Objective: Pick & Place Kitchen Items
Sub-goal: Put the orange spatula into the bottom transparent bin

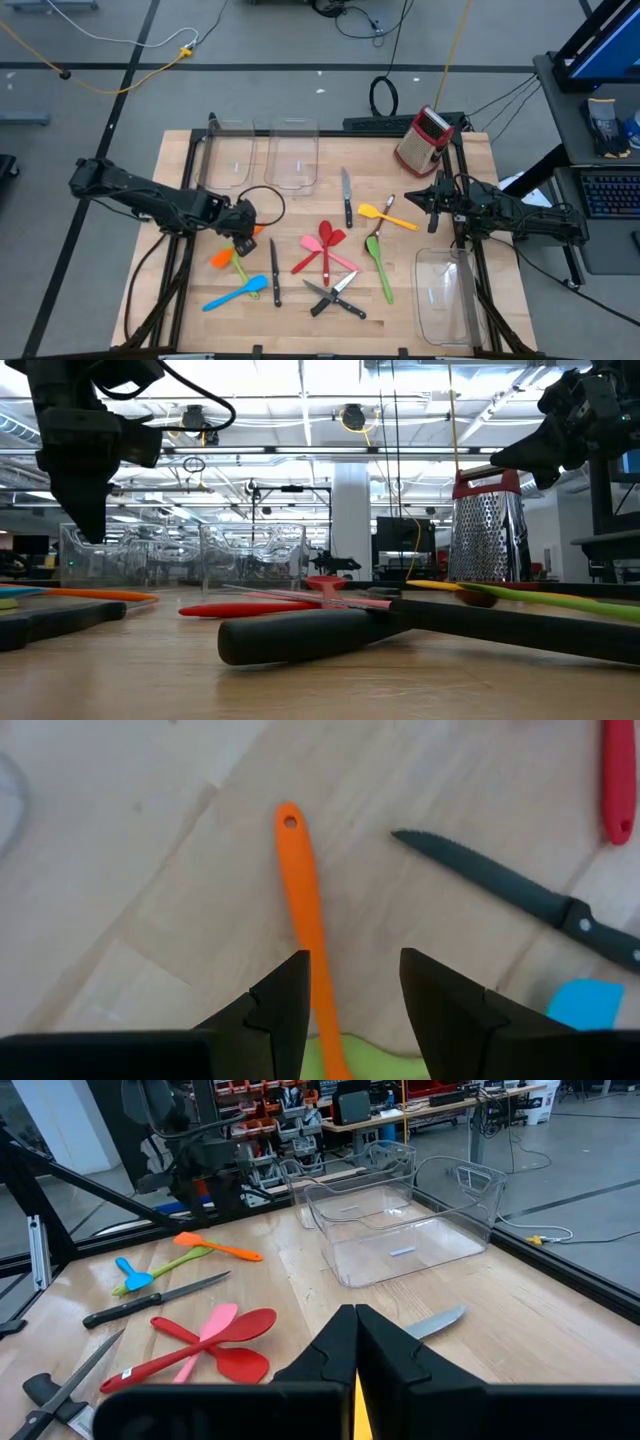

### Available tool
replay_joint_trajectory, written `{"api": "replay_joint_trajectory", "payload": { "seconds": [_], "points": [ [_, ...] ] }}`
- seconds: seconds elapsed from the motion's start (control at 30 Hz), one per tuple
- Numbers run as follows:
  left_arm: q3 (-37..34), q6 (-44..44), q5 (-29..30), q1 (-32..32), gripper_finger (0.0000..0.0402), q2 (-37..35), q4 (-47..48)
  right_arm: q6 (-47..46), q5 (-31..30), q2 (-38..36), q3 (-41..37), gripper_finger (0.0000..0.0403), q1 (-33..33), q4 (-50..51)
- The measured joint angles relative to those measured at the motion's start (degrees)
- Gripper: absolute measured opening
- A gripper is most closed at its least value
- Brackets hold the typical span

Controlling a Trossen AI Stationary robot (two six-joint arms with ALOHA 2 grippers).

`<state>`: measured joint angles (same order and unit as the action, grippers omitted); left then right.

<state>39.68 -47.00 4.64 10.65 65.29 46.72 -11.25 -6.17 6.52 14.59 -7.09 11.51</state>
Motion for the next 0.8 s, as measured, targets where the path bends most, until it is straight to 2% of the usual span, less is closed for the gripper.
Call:
{"api": "replay_joint_trajectory", "payload": {
  "seconds": [0.2, 0.37, 0.57, 0.67, 0.8],
  "points": [
    [0.0, -1.6, 2.0, 0.0, 0.0161, 0.0, 0.0, 0.0, 0.0, 0.0, 0.0, 0.0, 0.0, 0.0],
    [0.0, -1.7, -0.4, 0.0, 0.0161, 0.0, 0.0, 0.0, 0.2, 0.0, 0.0, 0.0, 0.0, 0.0],
    [0.0, -5.7, 0.7, 0.0, 0.0164, 0.0, 0.0, 0.0, 0.2, 0.0, 0.0, 0.0, 0.0, 0.0],
    [0.0, -5.7, 0.7, 0.0, 0.0183, 0.0, 0.0, 0.0, 0.2, 0.0, 0.0, 0.0, 0.0, 0.0],
    [0.0, -5.7, 1.3, 0.0, 0.0237, 0.0, 0.4, 0.0, 0.2, 0.0, 0.0, 0.0, 0.0, 0.0]
  ]
}}
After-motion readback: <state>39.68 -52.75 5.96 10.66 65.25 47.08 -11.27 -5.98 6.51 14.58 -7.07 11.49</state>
